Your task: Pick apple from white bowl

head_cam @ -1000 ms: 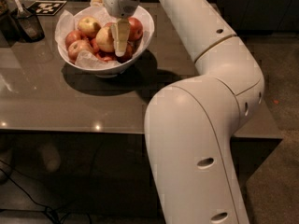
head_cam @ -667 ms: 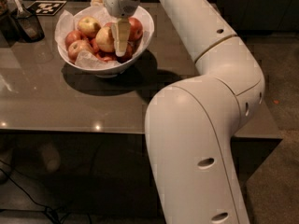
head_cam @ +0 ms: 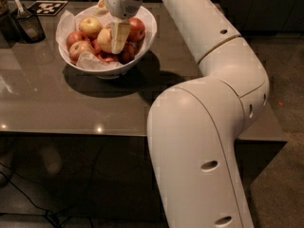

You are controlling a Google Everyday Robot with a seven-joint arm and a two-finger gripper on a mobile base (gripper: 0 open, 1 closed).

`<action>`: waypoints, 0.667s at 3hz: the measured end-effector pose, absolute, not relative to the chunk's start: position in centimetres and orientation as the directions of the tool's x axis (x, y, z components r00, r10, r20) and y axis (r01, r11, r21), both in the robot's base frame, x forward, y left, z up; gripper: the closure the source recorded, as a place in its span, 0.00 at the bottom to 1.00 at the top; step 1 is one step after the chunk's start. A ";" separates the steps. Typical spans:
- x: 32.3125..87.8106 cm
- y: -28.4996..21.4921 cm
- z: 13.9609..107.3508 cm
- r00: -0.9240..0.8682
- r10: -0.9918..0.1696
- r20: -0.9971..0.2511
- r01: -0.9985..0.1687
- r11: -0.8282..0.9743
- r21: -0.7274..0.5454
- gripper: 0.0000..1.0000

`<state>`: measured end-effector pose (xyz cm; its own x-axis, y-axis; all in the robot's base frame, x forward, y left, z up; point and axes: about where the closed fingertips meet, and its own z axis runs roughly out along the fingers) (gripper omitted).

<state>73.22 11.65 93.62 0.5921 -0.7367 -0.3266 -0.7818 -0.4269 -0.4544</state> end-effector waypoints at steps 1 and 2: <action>73.0 12.2 91.7 0.611 -0.724 -0.322 -0.777 -0.468 -0.421 0.07; 72.5 12.8 90.0 0.635 -0.704 -0.318 -0.765 -0.516 -0.387 0.04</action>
Offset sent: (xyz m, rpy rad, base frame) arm -0.0154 0.0089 -0.0495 -0.1078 0.0989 0.1435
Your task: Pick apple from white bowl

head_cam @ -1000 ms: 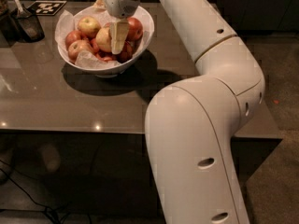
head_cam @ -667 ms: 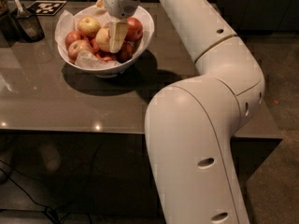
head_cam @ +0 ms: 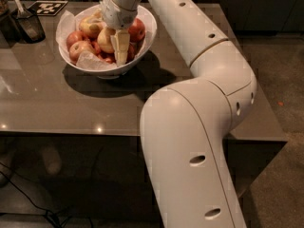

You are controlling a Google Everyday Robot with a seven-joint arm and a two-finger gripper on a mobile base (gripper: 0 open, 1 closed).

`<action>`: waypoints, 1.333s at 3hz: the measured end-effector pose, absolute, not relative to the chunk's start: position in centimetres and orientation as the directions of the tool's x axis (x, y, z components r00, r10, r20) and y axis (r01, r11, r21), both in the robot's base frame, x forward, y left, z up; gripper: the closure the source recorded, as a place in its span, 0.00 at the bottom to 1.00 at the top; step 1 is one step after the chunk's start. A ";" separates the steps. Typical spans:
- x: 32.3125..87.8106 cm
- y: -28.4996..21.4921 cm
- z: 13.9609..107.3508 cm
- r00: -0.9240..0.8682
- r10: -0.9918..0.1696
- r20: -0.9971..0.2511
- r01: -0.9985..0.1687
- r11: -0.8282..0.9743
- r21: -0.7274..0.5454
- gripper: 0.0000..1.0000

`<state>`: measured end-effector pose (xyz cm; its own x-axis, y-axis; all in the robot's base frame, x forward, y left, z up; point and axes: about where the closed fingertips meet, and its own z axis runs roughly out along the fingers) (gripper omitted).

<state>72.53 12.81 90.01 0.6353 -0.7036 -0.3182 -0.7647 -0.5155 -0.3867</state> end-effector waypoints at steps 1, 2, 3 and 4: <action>72.5 13.2 89.6 0.661 -0.683 -0.310 -0.744 -0.543 -0.389 0.23; 72.6 13.3 89.9 0.661 -0.683 -0.311 -0.744 -0.542 -0.392 0.45; 72.6 13.3 89.9 0.661 -0.683 -0.311 -0.744 -0.542 -0.392 0.70; 72.6 13.3 89.9 0.661 -0.683 -0.311 -0.744 -0.542 -0.392 0.93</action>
Offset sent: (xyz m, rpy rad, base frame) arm -0.0001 0.0029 -0.0032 -0.0041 -0.0052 0.0275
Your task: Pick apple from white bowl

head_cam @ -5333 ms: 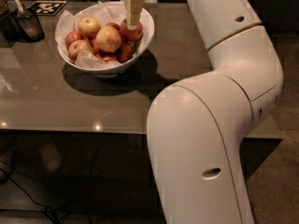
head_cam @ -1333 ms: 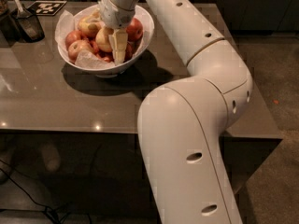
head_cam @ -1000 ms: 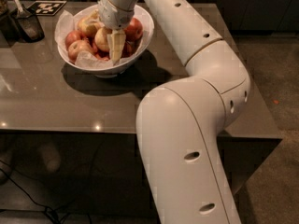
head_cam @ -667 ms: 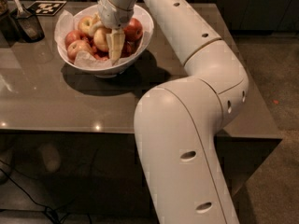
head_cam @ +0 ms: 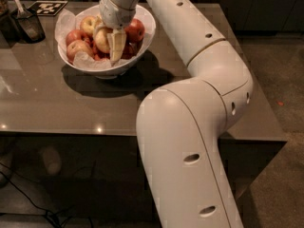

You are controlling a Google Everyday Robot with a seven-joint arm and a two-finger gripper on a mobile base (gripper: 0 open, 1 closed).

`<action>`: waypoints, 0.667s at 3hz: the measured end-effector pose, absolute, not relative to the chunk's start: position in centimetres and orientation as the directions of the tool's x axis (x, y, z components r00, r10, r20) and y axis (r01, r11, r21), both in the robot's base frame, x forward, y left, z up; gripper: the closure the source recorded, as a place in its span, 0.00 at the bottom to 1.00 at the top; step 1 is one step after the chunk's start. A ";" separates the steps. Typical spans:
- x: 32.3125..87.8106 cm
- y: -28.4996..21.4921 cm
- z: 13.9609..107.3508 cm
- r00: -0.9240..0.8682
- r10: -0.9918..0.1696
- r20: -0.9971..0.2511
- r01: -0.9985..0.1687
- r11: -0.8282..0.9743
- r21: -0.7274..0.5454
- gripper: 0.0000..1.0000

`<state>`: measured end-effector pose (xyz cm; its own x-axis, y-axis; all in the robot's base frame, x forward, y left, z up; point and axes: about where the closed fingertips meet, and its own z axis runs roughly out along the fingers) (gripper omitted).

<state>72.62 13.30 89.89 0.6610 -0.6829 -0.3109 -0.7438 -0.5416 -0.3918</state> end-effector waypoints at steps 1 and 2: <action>72.6 13.3 89.9 0.661 -0.683 -0.311 -0.744 -0.542 -0.392 1.00; 72.6 13.3 90.3 0.661 -0.683 -0.311 -0.744 -0.542 -0.392 1.00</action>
Offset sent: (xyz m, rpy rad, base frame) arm 0.0143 -0.0171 0.0596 0.0900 -0.0457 -0.0937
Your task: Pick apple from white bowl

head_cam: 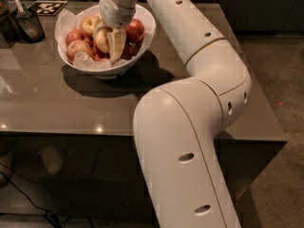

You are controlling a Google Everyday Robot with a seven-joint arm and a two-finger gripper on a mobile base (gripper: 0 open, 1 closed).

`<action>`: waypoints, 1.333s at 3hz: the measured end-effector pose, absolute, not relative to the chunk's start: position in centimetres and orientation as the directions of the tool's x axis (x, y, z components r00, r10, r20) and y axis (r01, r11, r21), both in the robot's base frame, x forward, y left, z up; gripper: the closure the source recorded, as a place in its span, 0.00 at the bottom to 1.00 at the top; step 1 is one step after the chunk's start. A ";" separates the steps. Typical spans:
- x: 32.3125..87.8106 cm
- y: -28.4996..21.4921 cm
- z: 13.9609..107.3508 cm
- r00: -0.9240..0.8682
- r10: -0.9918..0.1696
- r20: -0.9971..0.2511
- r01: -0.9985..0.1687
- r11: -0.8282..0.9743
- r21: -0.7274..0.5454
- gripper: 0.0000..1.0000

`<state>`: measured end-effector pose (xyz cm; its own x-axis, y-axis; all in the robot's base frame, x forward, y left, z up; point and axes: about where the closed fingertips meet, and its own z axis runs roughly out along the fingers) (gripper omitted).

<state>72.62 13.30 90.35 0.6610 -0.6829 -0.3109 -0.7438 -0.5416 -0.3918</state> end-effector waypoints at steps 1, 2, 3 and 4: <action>73.0 13.0 91.9 0.652 -0.691 -0.311 -0.746 -0.513 -0.425 1.00; 73.5 13.1 94.5 0.659 -0.689 -0.301 -0.729 -0.488 -0.480 1.00; 73.9 13.0 96.1 0.653 -0.692 -0.309 -0.725 -0.454 -0.518 1.00; 73.4 12.6 98.9 0.650 -0.679 -0.341 -0.722 -0.412 -0.556 1.00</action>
Offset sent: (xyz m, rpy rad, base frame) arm 0.0144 -0.0100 0.0840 0.0859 -0.1314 -0.0484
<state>73.43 12.64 98.86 0.6502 -0.6789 -0.3411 -0.7220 -0.4123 -0.5557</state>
